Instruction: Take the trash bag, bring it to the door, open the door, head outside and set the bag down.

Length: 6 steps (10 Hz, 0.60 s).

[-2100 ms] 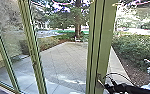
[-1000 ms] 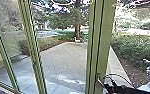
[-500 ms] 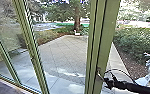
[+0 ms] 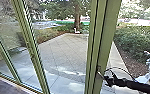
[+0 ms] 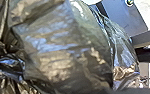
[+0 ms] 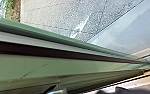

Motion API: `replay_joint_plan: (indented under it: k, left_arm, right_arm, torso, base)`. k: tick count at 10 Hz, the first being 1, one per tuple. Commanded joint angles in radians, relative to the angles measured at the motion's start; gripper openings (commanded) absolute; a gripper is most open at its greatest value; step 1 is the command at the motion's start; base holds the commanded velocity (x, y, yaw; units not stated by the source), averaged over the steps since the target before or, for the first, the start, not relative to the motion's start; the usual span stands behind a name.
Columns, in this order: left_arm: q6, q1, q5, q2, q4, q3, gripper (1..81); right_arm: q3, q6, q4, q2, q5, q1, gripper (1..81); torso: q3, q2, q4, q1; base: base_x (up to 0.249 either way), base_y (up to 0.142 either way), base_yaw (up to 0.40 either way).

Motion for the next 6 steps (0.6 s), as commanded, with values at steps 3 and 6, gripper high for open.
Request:
replay_joint_plan:
  k: [3, 6]
  left_arm:
    - [0.002, -0.026, 0.073, -0.009, 0.001, -0.001, 1.0]
    - [0.002, -0.026, 0.073, -0.009, 0.001, -0.001, 1.0]
  right_arm:
    - [0.025, -0.033, -0.073, 0.129, -0.317, -0.018, 81.1]
    - [0.017, -0.035, -0.071, 0.127, -0.306, -0.021, 81.1]
  torso:
    - [0.000, 0.000, 0.000, 0.000]
    - [0.000, -0.001, 0.000, -0.002]
  base:
    - [0.022, 0.000, 0.000]
    - [0.075, 0.000, 0.000]
